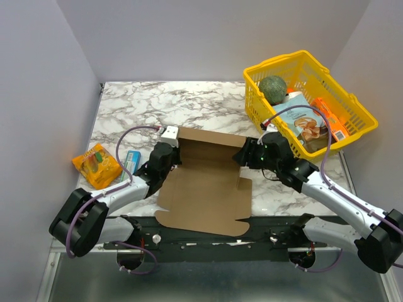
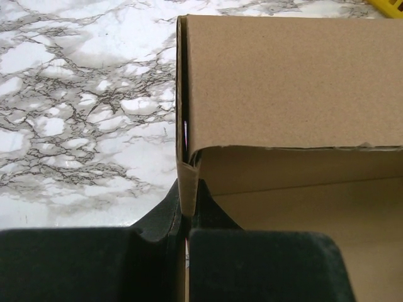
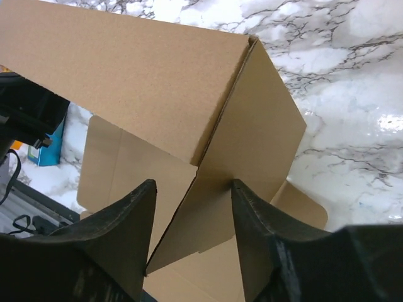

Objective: Fold the paper box

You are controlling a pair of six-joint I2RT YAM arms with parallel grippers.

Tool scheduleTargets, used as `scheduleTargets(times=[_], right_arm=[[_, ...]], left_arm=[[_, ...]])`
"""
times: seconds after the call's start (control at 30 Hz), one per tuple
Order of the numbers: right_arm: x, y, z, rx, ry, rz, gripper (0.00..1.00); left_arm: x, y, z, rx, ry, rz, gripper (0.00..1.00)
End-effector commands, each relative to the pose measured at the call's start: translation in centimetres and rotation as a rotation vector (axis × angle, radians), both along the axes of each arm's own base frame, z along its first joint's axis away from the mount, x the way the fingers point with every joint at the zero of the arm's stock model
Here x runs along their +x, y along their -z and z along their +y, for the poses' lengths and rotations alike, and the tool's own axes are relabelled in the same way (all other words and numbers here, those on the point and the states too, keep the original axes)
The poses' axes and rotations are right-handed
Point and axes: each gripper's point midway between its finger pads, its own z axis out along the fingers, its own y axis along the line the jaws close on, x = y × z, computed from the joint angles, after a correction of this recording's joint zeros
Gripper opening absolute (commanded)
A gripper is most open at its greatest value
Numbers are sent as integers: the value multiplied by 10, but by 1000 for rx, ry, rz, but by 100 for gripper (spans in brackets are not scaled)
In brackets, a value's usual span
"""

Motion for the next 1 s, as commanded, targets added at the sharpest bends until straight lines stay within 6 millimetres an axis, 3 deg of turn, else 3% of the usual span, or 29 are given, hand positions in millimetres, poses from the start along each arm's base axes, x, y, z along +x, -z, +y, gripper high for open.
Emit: scheduleTargets(times=[0.0, 0.37, 0.47, 0.63, 0.67, 0.77, 0.8, 0.9, 0.97], right_arm=[[-3, -6, 7, 34, -47, -57, 68], [-11, -18, 16, 59, -170, -168, 91], [-14, -36, 11, 55, -180, -219, 96], [-14, -72, -24, -55, -87, -297, 100], [-13, -94, -28, -52, -76, -340, 100], [-20, -124, -49, -109, -49, -407, 100], [-23, -145, -56, -98, -23, -441, 100], [-24, -160, -82, -185, 48, -462, 100], [-21, -149, -103, -279, 124, -425, 100]], left_arm=[[-15, 16, -20, -3, 109, 74, 0], [-15, 14, -24, -16, 152, 69, 0], [-12, 15, -14, -32, 131, 76, 0], [-17, 3, -12, -108, 193, 34, 0], [-16, -3, -12, -125, 205, 13, 0], [-22, -12, -18, -151, 262, -21, 0], [-23, -14, -18, -158, 266, -26, 0], [-26, -21, -19, -196, 285, -40, 0], [-28, -27, -20, -217, 302, -54, 0]])
